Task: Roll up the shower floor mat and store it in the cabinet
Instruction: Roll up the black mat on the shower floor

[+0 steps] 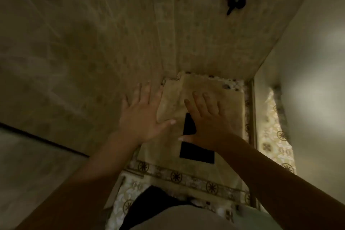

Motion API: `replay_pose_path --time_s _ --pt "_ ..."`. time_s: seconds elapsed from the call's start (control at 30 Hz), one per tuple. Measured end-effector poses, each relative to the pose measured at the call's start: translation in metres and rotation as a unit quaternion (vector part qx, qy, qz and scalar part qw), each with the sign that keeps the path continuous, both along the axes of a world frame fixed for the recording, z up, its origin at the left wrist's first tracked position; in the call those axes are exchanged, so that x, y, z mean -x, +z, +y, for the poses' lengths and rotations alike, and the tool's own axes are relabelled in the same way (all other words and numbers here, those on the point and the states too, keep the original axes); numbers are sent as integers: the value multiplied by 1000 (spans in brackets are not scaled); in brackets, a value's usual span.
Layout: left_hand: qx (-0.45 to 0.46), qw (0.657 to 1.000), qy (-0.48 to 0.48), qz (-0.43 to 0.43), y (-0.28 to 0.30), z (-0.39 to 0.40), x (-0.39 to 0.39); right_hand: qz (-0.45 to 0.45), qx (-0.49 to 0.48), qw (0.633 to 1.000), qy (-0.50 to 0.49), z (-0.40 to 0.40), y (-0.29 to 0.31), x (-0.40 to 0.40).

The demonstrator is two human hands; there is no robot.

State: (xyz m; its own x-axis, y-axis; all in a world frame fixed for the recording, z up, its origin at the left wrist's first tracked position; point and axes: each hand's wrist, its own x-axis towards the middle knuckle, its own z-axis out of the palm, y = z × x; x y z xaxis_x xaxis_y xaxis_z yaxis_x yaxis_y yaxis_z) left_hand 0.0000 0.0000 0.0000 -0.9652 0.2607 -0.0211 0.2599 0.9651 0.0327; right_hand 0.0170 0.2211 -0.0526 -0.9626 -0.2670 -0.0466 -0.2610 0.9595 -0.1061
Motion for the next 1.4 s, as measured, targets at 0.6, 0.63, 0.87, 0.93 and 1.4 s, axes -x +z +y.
replay_pose_path --time_s 0.6,0.63,0.87,0.93,1.4 --pt "1 997 3 -79 -93 -5 169 -131 -52 990 9 0 -68 159" --pt "10 997 5 -83 -99 -7 187 -136 -56 989 6 -2 -72 174" --pt "4 990 5 -140 -121 -39 293 -197 -63 978 -32 -12 -81 271" --pt "3 990 4 -144 -120 -46 318 -215 -61 974 -46 -13 -78 294" --pt "25 986 -72 -146 -122 -36 473 -233 -48 967 -92 4 -98 449"
